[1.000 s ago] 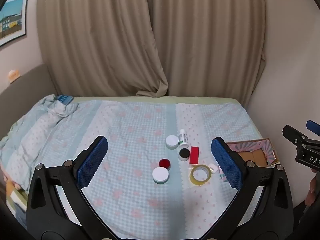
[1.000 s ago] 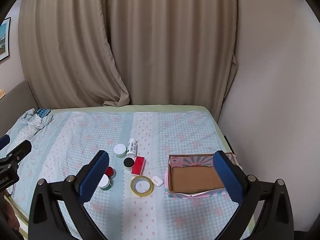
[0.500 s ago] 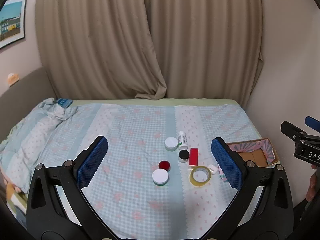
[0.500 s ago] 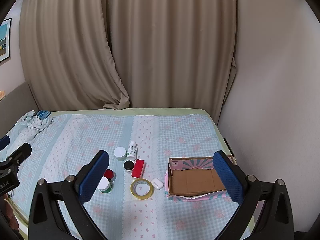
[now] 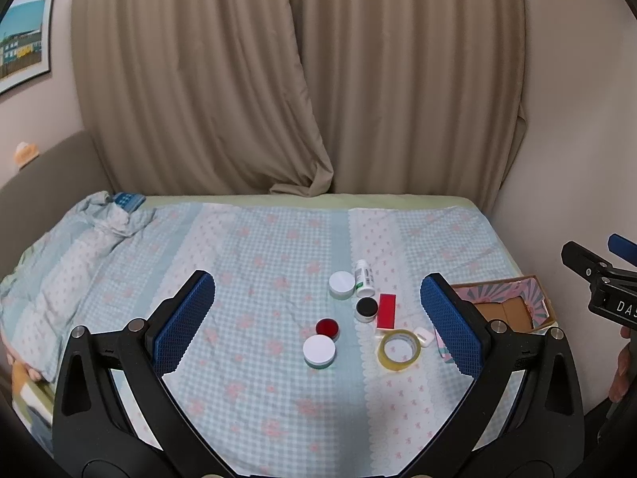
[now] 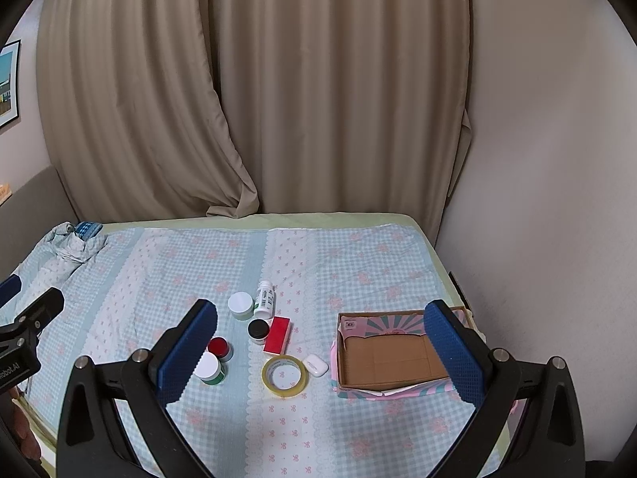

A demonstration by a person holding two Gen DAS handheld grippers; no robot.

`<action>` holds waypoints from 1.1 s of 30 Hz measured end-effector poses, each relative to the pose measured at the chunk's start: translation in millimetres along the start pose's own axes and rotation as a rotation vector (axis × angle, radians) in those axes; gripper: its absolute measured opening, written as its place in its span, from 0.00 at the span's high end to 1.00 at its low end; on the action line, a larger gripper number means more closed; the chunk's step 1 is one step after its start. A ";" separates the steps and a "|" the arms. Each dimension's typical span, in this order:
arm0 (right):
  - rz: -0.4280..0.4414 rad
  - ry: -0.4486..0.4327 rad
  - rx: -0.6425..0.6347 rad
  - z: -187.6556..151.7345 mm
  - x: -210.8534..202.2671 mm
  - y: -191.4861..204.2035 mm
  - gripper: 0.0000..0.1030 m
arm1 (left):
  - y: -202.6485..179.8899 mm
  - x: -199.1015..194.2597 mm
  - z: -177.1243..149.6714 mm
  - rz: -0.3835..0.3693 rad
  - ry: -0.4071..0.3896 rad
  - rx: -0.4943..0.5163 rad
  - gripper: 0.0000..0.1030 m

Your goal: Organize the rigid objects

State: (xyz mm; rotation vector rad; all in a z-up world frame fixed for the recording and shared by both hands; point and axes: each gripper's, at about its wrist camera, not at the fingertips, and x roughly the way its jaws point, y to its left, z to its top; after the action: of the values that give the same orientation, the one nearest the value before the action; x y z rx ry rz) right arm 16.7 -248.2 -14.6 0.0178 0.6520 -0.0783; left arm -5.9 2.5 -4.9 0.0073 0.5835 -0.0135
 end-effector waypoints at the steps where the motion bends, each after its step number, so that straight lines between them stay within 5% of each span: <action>1: 0.000 -0.001 0.000 -0.4 0.0 0.0 0.00 | 0.3 -0.3 0.0 -0.002 0.000 -0.001 0.00; 33: 0.002 0.002 0.001 0.4 -1.7 1.9 0.00 | 2.2 0.5 4.7 -0.005 0.003 -0.002 0.00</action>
State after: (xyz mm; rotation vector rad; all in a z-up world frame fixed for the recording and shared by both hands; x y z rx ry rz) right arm 15.8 -246.1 -13.2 0.0195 0.6536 -0.0770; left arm -2.8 4.7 -1.2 0.0043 0.5869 -0.0179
